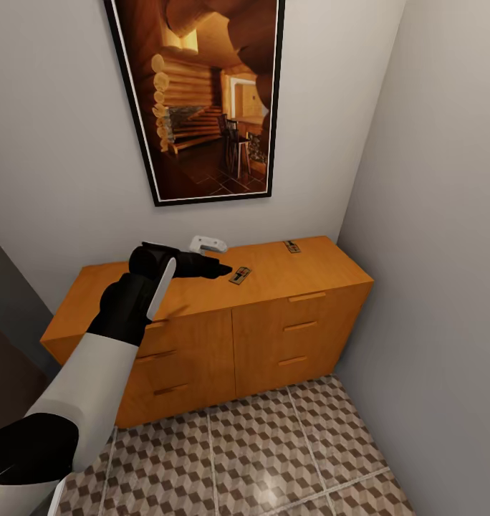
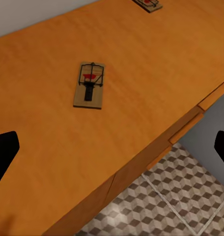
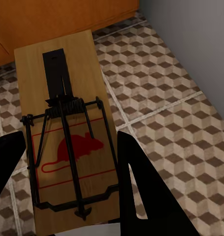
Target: Take the four mousetraps from the cabinet in the bathroom and place them on the bathroom floor. Make sure all four end up on the same floor surface, and ensure that at least two of them are either under or directly next to the same bathroom sink.
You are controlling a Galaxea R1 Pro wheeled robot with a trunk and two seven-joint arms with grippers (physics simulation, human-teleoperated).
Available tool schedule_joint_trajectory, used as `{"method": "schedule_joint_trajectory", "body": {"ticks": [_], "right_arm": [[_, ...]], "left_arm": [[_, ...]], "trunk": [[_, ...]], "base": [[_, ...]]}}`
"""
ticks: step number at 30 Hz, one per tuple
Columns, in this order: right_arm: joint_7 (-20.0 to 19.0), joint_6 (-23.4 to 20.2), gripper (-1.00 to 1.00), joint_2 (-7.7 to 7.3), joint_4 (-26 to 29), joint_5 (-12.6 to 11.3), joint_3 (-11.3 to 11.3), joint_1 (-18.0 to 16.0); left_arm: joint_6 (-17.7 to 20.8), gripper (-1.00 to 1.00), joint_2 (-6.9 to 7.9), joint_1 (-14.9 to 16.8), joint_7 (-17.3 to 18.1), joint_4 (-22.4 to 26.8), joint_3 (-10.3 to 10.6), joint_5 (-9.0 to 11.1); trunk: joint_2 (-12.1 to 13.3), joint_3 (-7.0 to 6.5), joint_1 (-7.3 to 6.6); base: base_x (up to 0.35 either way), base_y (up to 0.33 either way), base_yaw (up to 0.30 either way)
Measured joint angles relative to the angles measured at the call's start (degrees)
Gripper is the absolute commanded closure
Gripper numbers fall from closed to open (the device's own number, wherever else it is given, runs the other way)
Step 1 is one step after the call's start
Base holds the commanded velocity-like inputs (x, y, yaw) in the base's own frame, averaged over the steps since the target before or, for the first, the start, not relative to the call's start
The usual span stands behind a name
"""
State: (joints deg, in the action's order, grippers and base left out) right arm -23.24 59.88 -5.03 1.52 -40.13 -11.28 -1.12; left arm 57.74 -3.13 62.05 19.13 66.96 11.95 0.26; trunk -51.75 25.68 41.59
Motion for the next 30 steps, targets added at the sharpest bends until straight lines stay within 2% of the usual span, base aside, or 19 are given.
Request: {"method": "schedule_joint_trajectory", "body": {"ticks": [17, 30], "right_arm": [[0.2, 0.0, 1.0, 0.36, 0.0, 0.1, 0.1, 0.0], [0.1, 0.0, 1.0, 0.45, 0.0, 0.1, 0.1, 0.0]], "left_arm": [[0.0, -1.0, 0.49, 0.0, 0.0, 0.2, -0.1, -0.1], [0.0, -1.0, 0.5, 0.0, 0.0, 0.2, -0.1, -0.4]], "trunk": [[0.0, 0.0, 0.0], [0.0, 0.0, -0.01]], "base": [[0.008, 0.0, 0.0], [0.187, 0.0, 0.0]]}}
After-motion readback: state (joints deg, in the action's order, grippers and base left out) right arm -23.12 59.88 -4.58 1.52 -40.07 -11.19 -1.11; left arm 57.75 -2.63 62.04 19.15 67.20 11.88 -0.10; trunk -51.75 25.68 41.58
